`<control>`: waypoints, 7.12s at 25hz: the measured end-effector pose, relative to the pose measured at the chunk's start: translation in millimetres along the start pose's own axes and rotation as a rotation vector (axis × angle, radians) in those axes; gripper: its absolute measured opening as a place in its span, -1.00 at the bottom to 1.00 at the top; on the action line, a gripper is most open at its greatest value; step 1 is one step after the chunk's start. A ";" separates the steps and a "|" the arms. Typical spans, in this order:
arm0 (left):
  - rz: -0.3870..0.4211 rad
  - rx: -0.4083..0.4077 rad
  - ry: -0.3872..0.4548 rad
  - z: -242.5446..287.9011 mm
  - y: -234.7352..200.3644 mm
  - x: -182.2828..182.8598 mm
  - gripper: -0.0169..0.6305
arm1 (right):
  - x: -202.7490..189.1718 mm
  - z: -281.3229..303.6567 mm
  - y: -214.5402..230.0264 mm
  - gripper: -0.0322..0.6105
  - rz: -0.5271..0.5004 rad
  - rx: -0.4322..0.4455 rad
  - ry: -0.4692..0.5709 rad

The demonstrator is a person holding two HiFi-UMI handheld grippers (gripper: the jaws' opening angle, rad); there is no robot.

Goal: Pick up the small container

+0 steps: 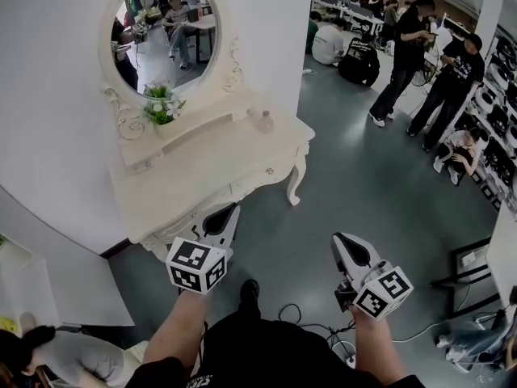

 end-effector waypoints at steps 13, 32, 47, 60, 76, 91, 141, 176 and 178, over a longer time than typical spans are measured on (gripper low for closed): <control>-0.022 -0.084 -0.006 96.6 -82.3 -9.4 -0.93 | 22.0 106.2 46.3 -0.87 0.020 -0.076 -0.023; -0.028 -0.097 -0.017 156.5 -172.9 -25.9 -0.93 | 41.7 224.5 72.7 -0.87 0.014 -0.063 -0.032; -0.014 -0.083 -0.085 328.8 -166.7 -20.9 -0.93 | 90.9 271.3 233.9 -0.87 0.085 -0.040 -0.064; -0.067 0.034 -0.189 434.0 -159.9 -21.0 -0.93 | 135.2 325.4 337.7 -0.87 0.115 0.103 -0.181; -0.119 0.037 -0.166 467.4 -236.0 -59.4 -0.92 | 143.3 441.3 341.3 -0.87 0.055 0.097 -0.242; -0.106 -0.070 -0.223 508.3 -239.1 -125.4 -0.38 | 119.1 483.5 351.9 -0.87 0.086 0.082 -0.292; -0.032 -0.020 -0.312 580.6 -243.7 -201.9 -0.50 | 130.8 494.6 367.0 -0.87 0.054 0.068 -0.346; -0.013 0.190 -0.253 493.6 -321.9 14.7 -0.50 | 219.5 535.5 364.1 -0.87 0.036 0.323 -0.211; -0.004 0.197 -0.244 486.4 -323.3 22.5 -0.50 | 220.4 533.2 364.0 -0.87 0.033 0.323 -0.195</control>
Point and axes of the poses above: the fingertips, and each gripper's own axes: z forward along the fingers, y to its right, x out of its top, the point moved 1 cm from there along -z, backward along the fingers, and after that the axes turned 15 degrees about z, right-handed, at the moved point
